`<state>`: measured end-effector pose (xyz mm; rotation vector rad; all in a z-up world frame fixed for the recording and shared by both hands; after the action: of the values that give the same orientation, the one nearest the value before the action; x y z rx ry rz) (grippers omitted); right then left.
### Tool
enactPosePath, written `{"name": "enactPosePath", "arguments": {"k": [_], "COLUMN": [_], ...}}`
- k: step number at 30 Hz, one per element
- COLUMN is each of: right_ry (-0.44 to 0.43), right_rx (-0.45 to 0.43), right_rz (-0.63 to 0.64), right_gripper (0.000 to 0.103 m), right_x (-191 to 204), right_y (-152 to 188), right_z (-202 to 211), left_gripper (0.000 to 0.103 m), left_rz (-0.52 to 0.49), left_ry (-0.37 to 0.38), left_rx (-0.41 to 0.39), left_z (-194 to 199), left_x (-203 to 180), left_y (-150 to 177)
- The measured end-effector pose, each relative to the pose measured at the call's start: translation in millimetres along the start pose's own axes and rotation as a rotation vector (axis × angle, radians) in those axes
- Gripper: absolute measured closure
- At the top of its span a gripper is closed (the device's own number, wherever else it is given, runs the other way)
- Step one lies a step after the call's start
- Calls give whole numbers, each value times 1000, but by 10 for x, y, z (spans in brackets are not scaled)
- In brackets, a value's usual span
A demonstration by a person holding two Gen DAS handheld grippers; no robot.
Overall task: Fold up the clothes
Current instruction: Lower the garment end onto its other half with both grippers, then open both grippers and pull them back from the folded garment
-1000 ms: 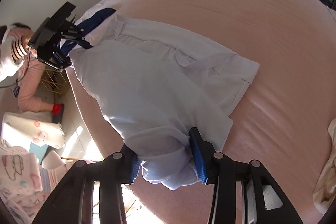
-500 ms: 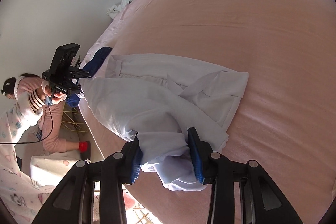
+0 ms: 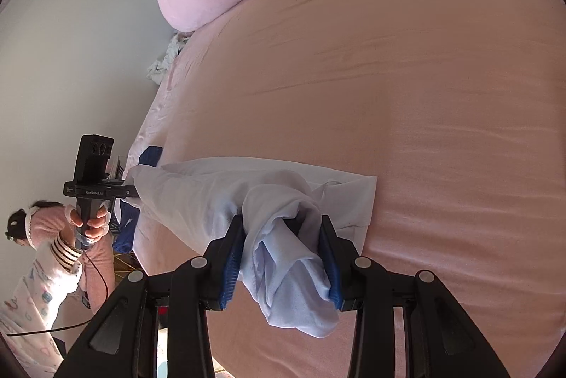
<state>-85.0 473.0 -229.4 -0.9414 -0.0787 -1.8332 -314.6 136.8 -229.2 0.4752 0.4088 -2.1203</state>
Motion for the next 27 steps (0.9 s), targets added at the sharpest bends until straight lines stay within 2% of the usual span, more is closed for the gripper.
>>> {"name": "enactPosePath", "arguments": {"k": [6,12,13,15,17,18,23,27], "right_ry": [55,51,53,55,55,54,30,54], "right_rx": [-35,-35,-34,-46,-67,-84,-169,-244], "right_rz": [-85,-174,-178,-181,-182,-183,-219,-216], "right_gripper": [64,64,63,61,45,36,33,33], "right_x": [-191,-428,-431,-419,-396,-380,-312,-203], "right_y": [-170,-250,-245,-232,-215,-201,-76,40], "right_z": [-33,-106,-113,-92,-44,-2,201,265], "left_gripper": [60,59,58,43,32,32,30,30], "left_rz": [144,304,336,384,385,377,328,292], "left_ry": [25,73,91,138,178,181,184,156], "left_rx": [-5,-6,-7,-17,-50,-67,-135,-223], "left_z": [-164,-120,-109,-45,78,151,469,541], "left_x": [172,499,538,580,564,546,500,412], "left_y": [-178,-119,-113,-85,-54,-33,158,277]}}
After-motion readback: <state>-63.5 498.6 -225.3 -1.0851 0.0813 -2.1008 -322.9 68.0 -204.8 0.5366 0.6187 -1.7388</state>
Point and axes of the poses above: each gripper's, at about its wrist camera, not at the fingertips, and z roughly against the way its jaws point, x to its left, y to its underside, the point moved 3 cm from there along -z, roughly the way its jaws point, and after that the axes turned 2 degrees about -y, right-handed, at the moved point
